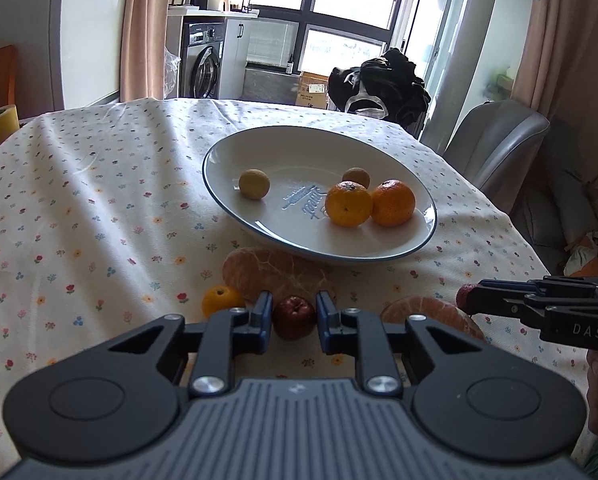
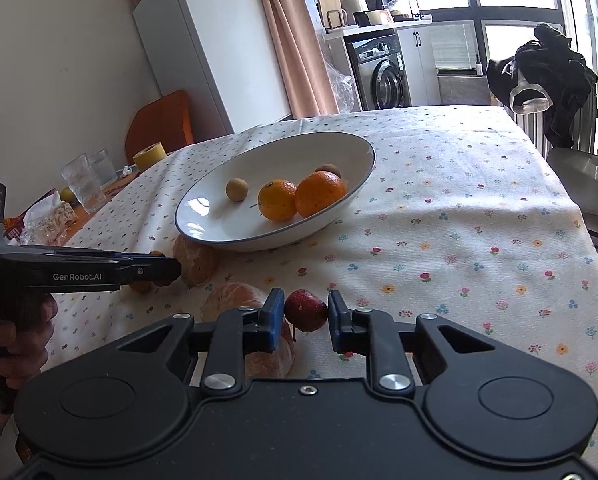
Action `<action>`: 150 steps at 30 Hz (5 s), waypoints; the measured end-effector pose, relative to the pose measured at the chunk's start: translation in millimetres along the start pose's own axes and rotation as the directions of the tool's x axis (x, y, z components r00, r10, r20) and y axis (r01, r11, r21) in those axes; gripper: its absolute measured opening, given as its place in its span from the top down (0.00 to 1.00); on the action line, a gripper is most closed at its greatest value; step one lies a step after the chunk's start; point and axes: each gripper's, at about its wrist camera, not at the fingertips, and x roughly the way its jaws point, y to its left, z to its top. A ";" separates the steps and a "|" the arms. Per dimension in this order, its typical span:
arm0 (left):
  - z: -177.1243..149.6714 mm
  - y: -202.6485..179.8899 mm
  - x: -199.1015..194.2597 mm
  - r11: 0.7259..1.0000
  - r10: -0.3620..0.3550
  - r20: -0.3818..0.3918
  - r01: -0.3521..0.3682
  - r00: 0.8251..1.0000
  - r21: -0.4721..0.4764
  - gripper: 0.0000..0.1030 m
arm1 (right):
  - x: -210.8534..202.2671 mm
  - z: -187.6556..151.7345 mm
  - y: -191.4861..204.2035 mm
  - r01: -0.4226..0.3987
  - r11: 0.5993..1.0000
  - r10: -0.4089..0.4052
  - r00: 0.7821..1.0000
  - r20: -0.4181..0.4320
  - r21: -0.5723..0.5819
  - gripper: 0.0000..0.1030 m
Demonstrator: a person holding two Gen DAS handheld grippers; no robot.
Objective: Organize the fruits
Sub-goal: 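Close the left tool on a red apple while the right tool grasps another red apple, then carry the apple in the left tool into the white bowl while the right tool carries its apple there, then open the left tool to drop its apple while the right tool releases its apple in the bowl, then withdraw both tools from the bowl toward the mandarins and peeled orange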
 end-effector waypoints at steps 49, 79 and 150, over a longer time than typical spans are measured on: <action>51.7 6.3 -12.9 0.999 -0.046 0.121 0.044 0.992 0.018 0.79 | 14.7 55.1 37.9 -0.005 0.999 0.009 0.996 0.094 -0.051 0.79; 35.7 39.1 -31.9 0.995 0.029 0.113 -0.018 0.993 -0.095 0.44 | 24.5 59.1 45.7 -0.036 0.999 0.037 0.995 0.092 -0.018 0.72; -16.4 30.7 -24.1 0.999 0.023 0.029 -0.022 0.999 -0.041 0.52 | -2.6 0.6 31.3 -0.039 0.997 0.037 0.999 -0.026 -0.074 0.13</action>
